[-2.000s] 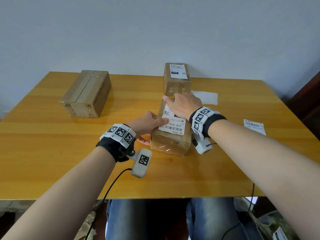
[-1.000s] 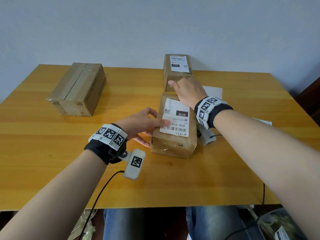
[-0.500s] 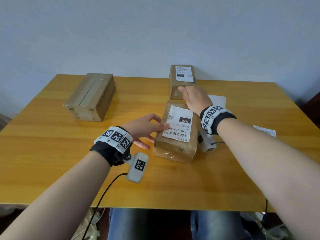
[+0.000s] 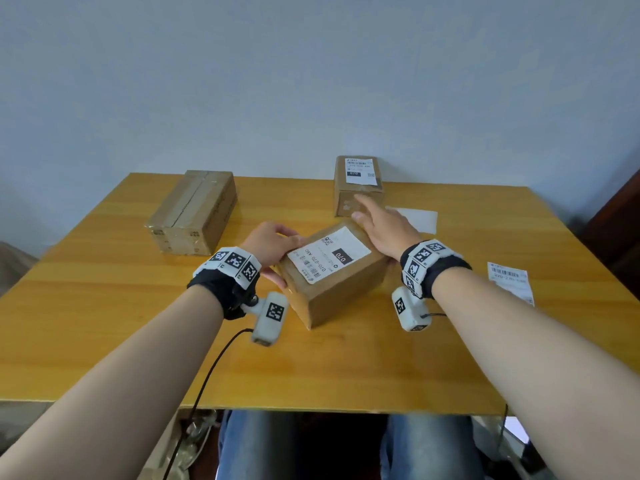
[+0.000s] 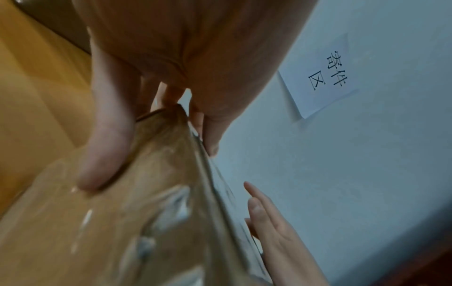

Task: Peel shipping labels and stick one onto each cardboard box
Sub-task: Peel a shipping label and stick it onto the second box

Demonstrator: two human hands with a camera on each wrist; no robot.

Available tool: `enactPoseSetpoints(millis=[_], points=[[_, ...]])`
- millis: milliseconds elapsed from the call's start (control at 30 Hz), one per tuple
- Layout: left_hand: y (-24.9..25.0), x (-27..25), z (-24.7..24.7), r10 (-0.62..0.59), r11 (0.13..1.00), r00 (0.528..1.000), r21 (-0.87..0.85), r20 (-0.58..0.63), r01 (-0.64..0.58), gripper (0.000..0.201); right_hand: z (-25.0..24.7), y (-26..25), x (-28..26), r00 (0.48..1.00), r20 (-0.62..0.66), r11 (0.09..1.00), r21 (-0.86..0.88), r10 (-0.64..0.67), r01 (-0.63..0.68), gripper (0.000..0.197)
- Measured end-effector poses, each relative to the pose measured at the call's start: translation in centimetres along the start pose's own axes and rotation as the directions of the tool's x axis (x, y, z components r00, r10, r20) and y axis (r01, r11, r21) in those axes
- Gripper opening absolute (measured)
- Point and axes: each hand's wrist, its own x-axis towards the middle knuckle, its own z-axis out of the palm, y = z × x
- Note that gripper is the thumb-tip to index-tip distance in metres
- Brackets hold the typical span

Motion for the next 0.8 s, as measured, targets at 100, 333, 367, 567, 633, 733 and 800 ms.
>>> enactPoseSetpoints(millis=[100,333,367,567,633,733,800], points=[[0.3,1.1,-0.8,0.07,0.989,0.982,-0.113,-0.173,-0.091,0.024,-0.1,-0.3,-1.5,0.995,0.054,0.993,0.087,0.079,-0.084,0.053],[-0.1,1.5,-1.1,0.059,0.951,0.968,-0.283,-0.242,-0.129,0.049,0.3,-0.9,-3.5,0.943,0.035,0.916,0.229,0.331,-0.33,0.046],[-0.3,1.5,-0.8,0.092,0.967,0.961,-0.208,-0.26,-0.148,0.049,0.2,-1.1,-3.7,0.947,0.038,0.923,0.213,0.32,-0.32,0.047],[-1.4,1.5,-0.1,0.326,0.939,0.857,0.238,-0.398,-0.247,0.045,-0.4,-2.0,-4.8,0.936,0.247,0.913,0.26,0.251,-0.314,0.056],[-1.6,1.2,-0.6,0.39,0.892,0.809,0.4,-0.44,-0.213,0.042,-0.6,-2.7,-5.5,0.919,0.331,0.909,0.279,0.212,-0.31,0.049],[-1.5,1.2,-1.0,0.471,0.795,0.78,0.581,-0.413,-0.172,0.04,-0.7,-3.6,-6.0,0.891,0.421,0.895,0.313,0.169,-0.317,0.047],[-1.2,1.3,-0.8,0.501,0.733,0.779,0.663,-0.377,-0.151,0.042,-0.6,-4.3,-6.0,0.863,0.481,0.885,0.32,0.155,-0.337,0.062]])
